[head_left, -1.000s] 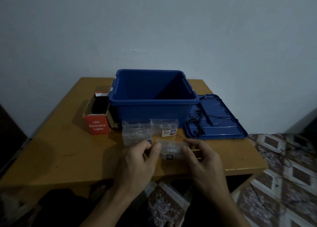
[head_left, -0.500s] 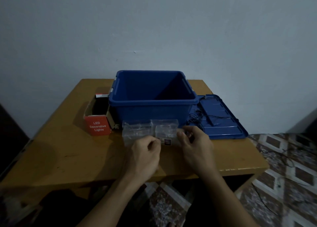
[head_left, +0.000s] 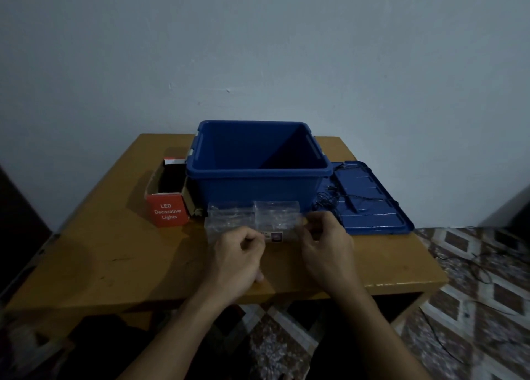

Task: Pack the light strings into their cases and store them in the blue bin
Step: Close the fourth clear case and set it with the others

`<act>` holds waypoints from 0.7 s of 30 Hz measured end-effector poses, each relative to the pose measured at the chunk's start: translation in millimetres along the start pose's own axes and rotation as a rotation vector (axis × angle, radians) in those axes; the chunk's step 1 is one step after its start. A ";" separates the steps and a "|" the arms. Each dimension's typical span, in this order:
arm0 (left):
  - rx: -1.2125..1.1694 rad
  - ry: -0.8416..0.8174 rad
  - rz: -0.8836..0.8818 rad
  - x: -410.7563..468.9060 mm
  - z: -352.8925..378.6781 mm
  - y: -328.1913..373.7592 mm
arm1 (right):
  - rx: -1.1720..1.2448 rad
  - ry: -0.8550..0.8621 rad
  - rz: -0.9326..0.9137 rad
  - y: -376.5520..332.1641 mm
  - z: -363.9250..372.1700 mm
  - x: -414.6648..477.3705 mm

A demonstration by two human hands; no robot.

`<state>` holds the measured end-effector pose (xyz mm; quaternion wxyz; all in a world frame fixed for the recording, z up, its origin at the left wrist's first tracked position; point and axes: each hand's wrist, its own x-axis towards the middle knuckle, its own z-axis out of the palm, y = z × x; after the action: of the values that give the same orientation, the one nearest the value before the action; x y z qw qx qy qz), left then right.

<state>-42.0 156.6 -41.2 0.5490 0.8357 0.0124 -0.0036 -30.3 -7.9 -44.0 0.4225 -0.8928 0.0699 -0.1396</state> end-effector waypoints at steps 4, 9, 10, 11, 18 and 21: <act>0.006 -0.019 0.002 -5.8 -12.4 3.6 | -0.035 0.068 -0.068 -3.4 -3.4 -2.5; -0.069 0.084 0.015 -13.3 -45.6 10.4 | -0.126 0.116 -0.291 -17.5 -3.7 -6.7; -0.060 0.112 0.021 -13.3 -55.1 11.6 | -0.139 0.110 -0.324 -23.8 -0.7 -7.6; -0.044 0.140 0.028 -12.9 -64.7 12.9 | -0.150 0.103 -0.354 -30.7 3.4 -8.4; 0.175 0.471 0.152 10.5 -132.1 3.5 | -0.231 -0.230 -0.596 -96.2 43.6 -13.0; 0.434 0.418 0.145 34.0 -150.4 -7.8 | -0.282 -0.385 -0.586 -130.9 67.1 -11.7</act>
<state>-9.3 298.3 10.8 0.3422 0.9148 0.0640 0.2050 -19.8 127.2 14.6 0.2433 -0.9342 -0.2504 -0.0733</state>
